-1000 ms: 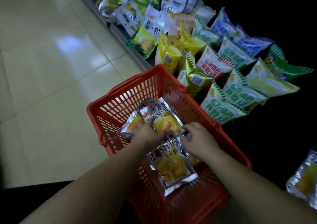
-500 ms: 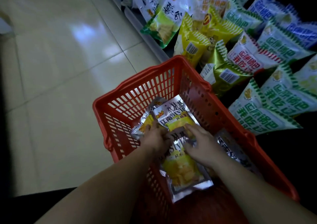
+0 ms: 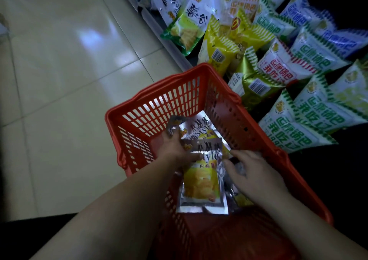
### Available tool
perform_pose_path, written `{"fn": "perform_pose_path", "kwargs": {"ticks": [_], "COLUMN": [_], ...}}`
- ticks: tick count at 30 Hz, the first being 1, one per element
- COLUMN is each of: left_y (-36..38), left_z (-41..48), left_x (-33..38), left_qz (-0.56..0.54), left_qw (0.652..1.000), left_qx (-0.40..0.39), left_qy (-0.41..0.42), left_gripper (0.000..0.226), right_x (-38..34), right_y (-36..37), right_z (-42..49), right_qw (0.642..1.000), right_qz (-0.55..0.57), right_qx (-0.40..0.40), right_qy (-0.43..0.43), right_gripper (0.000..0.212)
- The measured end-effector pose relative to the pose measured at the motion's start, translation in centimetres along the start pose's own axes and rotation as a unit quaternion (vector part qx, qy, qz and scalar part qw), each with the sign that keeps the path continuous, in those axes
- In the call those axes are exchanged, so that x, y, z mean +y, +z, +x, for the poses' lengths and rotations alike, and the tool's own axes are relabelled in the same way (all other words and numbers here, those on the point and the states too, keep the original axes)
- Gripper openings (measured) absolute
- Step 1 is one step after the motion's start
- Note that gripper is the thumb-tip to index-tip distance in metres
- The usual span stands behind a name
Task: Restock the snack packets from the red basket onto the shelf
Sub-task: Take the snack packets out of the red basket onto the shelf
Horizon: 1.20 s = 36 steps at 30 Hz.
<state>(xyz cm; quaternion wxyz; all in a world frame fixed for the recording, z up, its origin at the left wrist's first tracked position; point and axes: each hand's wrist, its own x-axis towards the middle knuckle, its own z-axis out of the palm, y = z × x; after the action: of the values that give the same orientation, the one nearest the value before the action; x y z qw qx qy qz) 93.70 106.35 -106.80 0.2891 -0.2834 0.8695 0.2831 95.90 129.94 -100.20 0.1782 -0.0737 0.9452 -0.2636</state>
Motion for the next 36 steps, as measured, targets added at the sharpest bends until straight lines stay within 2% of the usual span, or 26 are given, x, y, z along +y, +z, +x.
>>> {"fn": "perform_pose_path", "kwargs": {"ticks": [3,6,9,11,14,15,17,18,21,24,27,33,36], "left_y": [0.5,0.3,0.3,0.5,0.2,-0.1,-0.5,-0.6,-0.9,-1.7,-2.9,-2.5,-1.5], "left_z": [-0.2,0.3,0.7,0.6,0.0,0.0,-0.3,-0.7,-2.4,-4.4,-6.8,-10.4,-10.9], "left_x": [-0.6,-0.8,-1.1,-0.8,0.0,0.1,-0.1,-0.2,-0.1,0.4,1.0,0.9,0.7], "left_qz": [-0.056,-0.102,-0.208,-0.188,-0.071,-0.082,-0.157,-0.176,-0.148,-0.096,-0.059,-0.044,-0.053], "left_qw": [0.998,0.994,0.978,0.982,0.997,0.996,0.987,0.983,0.984,0.984,0.979,0.972,0.970], "left_qx": [-0.020,0.020,-0.010,-0.011,0.019,0.011,-0.023,-0.032,-0.002,0.023,0.037,0.046,0.055], "left_qy": [0.001,0.014,0.005,0.013,0.020,0.019,0.022,0.038,0.095,0.146,0.191,0.227,0.231], "left_gripper": [0.140,0.136,0.128,0.117,0.096,0.092,0.084,0.073,0.030,0.030,0.025,0.033,0.027], "right_x": [0.4,0.7,0.8,0.9,0.7,0.5,-0.2,-0.6,-1.6,-1.5,-1.1,-0.7,0.2], "right_y": [-0.1,0.2,0.2,0.3,0.1,0.0,-0.4,-0.7,-1.7,-2.9,-4.1,-3.5,-2.5], "right_z": [-0.2,-0.3,0.1,0.5,0.8,0.8,0.5,0.1,-1.0,-1.2,-1.1,-0.9,-1.0], "right_qw": [0.999,0.999,0.998,0.998,0.995,0.995,0.998,1.000,0.994,0.984,0.986,0.979,0.969], "right_qz": [0.042,0.030,0.025,0.041,0.090,0.090,0.061,0.031,-0.096,-0.154,-0.109,-0.119,-0.146], "right_qx": [-0.026,-0.043,-0.050,-0.045,-0.031,-0.026,-0.008,-0.001,-0.021,-0.085,-0.124,-0.168,-0.198], "right_qy": [0.009,0.007,0.012,0.017,0.038,0.038,0.017,0.001,-0.040,-0.008,0.011,0.012,0.023], "right_gripper": [0.040,0.043,0.043,0.040,0.038,0.037,0.035,0.034,0.033,0.041,0.048,0.055,0.064]}}
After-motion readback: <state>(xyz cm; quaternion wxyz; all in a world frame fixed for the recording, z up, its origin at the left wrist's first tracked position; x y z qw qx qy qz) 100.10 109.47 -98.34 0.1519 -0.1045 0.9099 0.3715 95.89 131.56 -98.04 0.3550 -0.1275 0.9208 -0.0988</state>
